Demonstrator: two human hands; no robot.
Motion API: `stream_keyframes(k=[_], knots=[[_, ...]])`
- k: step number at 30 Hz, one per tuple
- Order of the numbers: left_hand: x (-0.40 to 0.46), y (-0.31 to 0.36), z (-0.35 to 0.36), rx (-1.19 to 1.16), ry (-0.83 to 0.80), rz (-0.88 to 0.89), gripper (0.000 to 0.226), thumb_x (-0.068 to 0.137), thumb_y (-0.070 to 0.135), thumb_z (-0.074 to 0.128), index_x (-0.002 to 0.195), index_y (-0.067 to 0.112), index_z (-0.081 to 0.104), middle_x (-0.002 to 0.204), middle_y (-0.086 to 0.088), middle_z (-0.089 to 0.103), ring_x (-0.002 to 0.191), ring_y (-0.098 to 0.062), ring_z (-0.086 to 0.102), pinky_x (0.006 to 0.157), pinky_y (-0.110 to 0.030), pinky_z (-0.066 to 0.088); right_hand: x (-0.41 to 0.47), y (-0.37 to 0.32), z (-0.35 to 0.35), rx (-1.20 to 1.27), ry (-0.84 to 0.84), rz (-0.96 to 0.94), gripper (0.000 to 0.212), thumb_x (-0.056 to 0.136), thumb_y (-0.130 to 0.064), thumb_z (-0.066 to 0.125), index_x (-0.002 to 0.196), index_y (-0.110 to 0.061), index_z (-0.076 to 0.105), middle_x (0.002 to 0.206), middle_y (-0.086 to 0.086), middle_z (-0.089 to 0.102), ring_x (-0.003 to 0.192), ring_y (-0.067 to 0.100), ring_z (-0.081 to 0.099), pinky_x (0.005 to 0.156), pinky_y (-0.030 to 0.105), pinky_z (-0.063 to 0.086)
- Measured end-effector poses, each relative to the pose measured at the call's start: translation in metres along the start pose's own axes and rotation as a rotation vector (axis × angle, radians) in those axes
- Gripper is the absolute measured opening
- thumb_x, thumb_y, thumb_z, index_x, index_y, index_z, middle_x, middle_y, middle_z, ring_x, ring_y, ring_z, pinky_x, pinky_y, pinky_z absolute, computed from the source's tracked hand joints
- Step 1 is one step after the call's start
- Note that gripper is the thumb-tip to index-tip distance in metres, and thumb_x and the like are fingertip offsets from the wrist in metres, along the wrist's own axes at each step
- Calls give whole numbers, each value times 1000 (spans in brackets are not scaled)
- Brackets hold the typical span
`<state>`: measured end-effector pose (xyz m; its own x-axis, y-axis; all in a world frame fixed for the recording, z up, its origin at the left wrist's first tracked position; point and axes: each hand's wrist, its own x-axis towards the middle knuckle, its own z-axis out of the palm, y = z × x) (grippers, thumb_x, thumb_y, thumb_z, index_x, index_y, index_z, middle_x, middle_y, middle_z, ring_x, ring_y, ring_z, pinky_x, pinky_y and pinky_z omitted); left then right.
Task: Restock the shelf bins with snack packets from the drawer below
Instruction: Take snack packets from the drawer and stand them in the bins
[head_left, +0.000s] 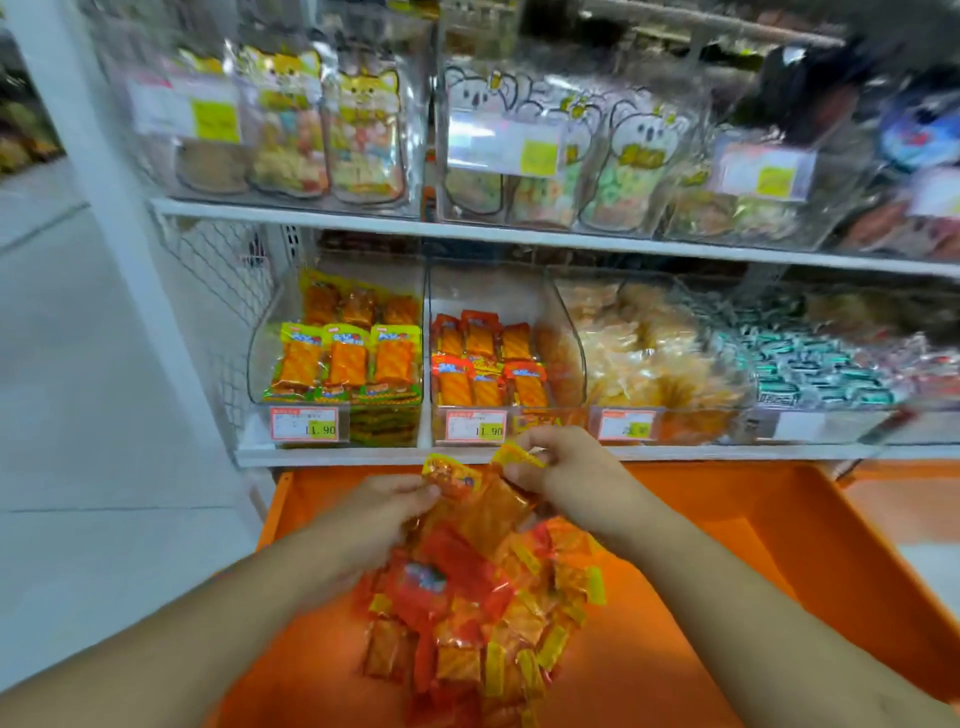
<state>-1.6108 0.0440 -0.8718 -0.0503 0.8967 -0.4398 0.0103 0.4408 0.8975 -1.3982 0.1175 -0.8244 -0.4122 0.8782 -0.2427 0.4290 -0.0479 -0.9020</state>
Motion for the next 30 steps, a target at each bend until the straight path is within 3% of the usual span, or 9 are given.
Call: stream_keyframes(k=[3, 6, 11, 14, 17, 20, 24, 27, 30], knots=[[-31, 24, -3, -66, -132, 10, 39, 80, 39, 86, 110, 14, 77, 107, -13, 79, 95, -30, 72, 85, -37, 48, -20, -16, -1, 134, -40, -61, 19, 95, 5, 65, 109, -6, 71, 94, 19, 73, 80, 28, 71, 74, 47, 64], [-49, 34, -6, -33, -134, 81, 21, 85, 14, 80, 106, 15, 80, 109, -18, 78, 107, -37, 73, 99, -49, 56, -32, -26, -1, 152, -72, -136, 28, 90, 10, 69, 112, -7, 70, 100, 19, 77, 84, 32, 74, 82, 44, 63], [-49, 46, -7, 4, -70, 167, 24, 87, 14, 80, 109, 21, 79, 105, -13, 79, 99, -33, 77, 96, -56, 58, -27, -34, 0, -32, 29, -162, 29, 86, -7, 83, 103, -28, 74, 79, -1, 74, 65, 21, 61, 64, 36, 52], [-39, 51, -13, 24, -48, 164, 24, 86, 21, 81, 109, 24, 79, 104, -8, 80, 99, -28, 77, 97, -55, 57, -17, -34, -3, -37, -8, -156, 29, 85, -5, 83, 100, -29, 75, 67, -1, 69, 60, 16, 57, 60, 33, 47], [-29, 54, -18, 15, -33, 160, 23, 87, 28, 80, 109, 24, 80, 106, -6, 80, 102, -26, 76, 99, -52, 57, -5, -39, -6, -14, -31, -174, 26, 84, 0, 82, 94, -23, 77, 79, 11, 76, 63, 19, 65, 62, 35, 53], [-18, 59, -19, -145, -9, 100, 27, 93, 37, 69, 110, 19, 80, 110, -9, 79, 104, -27, 76, 97, -46, 57, 6, -41, -11, 68, -43, -183, 20, 84, 8, 77, 90, -11, 79, 81, 15, 77, 72, 24, 73, 65, 34, 57], [-4, 59, -19, -313, 62, -10, 42, 86, 42, 66, 106, 7, 81, 107, -23, 77, 101, -41, 72, 107, -59, 50, 15, -39, -21, 250, -55, -220, 27, 85, 14, 72, 90, -10, 80, 87, 18, 77, 81, 28, 77, 68, 35, 61], [-7, 55, -19, -354, -46, -35, 46, 93, 41, 61, 117, 4, 75, 111, -30, 73, 98, -44, 70, 98, -55, 55, 17, -37, -21, 273, -84, -299, 34, 83, 15, 72, 88, -17, 83, 95, 13, 78, 81, 25, 75, 70, 33, 61], [-14, 53, -19, -322, -200, -15, 36, 91, 33, 68, 113, 7, 78, 112, -25, 74, 91, -35, 74, 83, -45, 61, 16, -36, -17, 192, -104, -396, 34, 83, 18, 72, 94, -12, 83, 107, 9, 78, 102, 23, 75, 80, 33, 60]])
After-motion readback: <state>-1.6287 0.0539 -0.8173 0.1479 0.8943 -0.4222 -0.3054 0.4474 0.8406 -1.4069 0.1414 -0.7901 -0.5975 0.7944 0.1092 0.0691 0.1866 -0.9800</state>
